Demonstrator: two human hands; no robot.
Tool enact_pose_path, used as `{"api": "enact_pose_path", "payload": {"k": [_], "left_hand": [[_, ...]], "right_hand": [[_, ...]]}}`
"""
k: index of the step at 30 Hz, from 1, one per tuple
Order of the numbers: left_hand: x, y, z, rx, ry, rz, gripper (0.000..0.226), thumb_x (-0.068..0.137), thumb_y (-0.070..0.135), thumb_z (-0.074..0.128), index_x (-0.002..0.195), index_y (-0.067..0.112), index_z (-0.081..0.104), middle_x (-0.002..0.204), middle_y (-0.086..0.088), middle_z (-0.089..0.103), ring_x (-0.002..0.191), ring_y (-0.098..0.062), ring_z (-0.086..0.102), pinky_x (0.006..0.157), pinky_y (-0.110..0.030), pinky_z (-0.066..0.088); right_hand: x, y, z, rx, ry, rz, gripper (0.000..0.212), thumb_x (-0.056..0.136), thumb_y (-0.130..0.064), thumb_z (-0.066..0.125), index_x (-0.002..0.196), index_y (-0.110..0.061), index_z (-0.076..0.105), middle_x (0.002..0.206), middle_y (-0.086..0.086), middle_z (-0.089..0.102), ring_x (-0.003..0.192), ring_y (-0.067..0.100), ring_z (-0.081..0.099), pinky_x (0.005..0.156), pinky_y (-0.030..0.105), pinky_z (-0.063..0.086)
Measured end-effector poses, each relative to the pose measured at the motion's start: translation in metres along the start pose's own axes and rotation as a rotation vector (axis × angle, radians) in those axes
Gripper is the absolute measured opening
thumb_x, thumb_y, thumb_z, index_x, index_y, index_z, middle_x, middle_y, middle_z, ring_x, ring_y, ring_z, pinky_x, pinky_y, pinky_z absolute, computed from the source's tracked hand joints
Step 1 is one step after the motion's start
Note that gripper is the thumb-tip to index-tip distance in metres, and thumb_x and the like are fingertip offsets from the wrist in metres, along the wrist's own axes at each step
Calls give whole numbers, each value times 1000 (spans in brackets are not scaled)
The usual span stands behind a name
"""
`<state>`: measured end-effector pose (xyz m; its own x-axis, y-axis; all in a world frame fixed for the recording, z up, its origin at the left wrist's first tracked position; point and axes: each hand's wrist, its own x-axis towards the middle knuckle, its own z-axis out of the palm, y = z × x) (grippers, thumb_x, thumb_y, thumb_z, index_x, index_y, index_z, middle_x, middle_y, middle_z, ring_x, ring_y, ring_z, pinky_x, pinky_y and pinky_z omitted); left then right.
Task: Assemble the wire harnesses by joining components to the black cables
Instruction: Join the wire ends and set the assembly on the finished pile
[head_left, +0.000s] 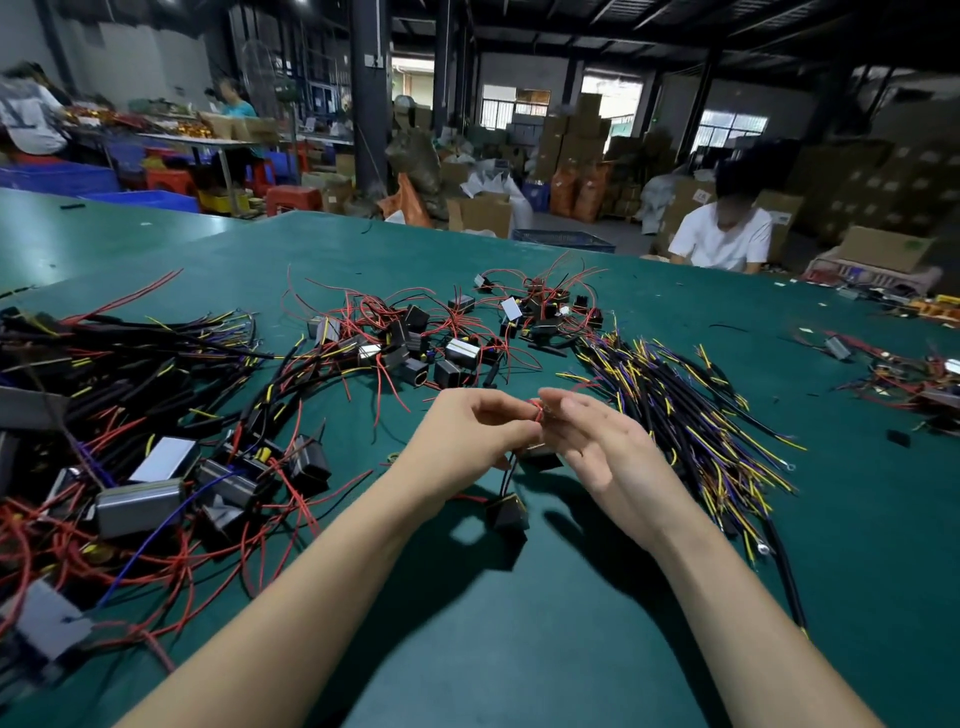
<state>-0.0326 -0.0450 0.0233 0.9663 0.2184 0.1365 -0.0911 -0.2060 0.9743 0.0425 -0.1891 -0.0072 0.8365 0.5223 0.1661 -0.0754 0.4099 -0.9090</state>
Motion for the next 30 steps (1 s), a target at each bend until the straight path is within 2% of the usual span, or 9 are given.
{"api": "enact_pose_path", "payload": {"k": [2,4,8,14,19,23,25,27,30], "left_hand": [[0,0,3,-18,0,30,7,82,10,73,89,9,72,71,2,69,58,4,61,51,-11,44],[-2,1,7,-23,-6,45,7,82,10,72,89,7,72,70,2,69,57,5,60,50,-10,44],[-5,1,14,-49,-15,50,6,86,8,68,90,5,71,69,1,67,56,5,59,51,-7,42],[-7,0,18,-34,-50,28,8,89,11,63,85,12,70,73,-1,66,57,2,56,51,-9,43],[-9,0,15,-284,-149,-100,11,90,13,62,82,15,70,72,1,62,63,-4,58,59,-16,51],[-9,1,21,-92,-41,31,1,86,9,68,87,10,67,73,-2,66,58,-3,59,55,-16,50],[-10,2,26,-20,20,96,4,85,9,69,85,6,67,70,-6,67,55,-7,59,56,-21,52],[-9,3,27,-2,62,120,7,86,9,68,83,3,68,70,-10,67,58,-12,59,60,-26,56],[-6,4,26,-74,23,66,9,87,10,66,79,8,67,68,-7,64,58,-11,57,58,-21,54]], "right_hand": [[-7,-4,-3,-213,-56,-63,29,78,-29,71,102,-13,72,105,11,71,101,19,65,94,27,50],[-11,-7,-6,-358,-47,-118,32,74,-32,74,102,-17,73,105,7,72,102,17,65,91,25,50],[-15,-12,-6,-445,5,-205,12,82,-16,72,94,-18,75,96,4,74,93,12,68,82,17,50],[-19,-11,-1,-437,69,-239,12,85,-6,68,86,-16,74,89,5,75,84,13,67,81,24,54],[-20,-14,3,-456,59,-262,13,84,-8,68,84,-19,73,86,0,75,79,5,66,70,14,50],[-20,-14,3,-422,101,-270,13,86,-6,65,84,-17,72,83,-1,74,75,2,64,67,12,47],[-20,-15,4,-413,114,-276,12,86,-6,65,85,-15,72,80,-1,74,71,1,62,65,12,46],[-20,-16,4,-414,129,-281,11,87,-7,65,86,-15,72,79,-2,73,70,1,62,64,12,45],[-20,-17,4,-400,146,-284,10,86,-8,66,86,-16,72,78,-2,73,74,3,63,65,13,46]]}}
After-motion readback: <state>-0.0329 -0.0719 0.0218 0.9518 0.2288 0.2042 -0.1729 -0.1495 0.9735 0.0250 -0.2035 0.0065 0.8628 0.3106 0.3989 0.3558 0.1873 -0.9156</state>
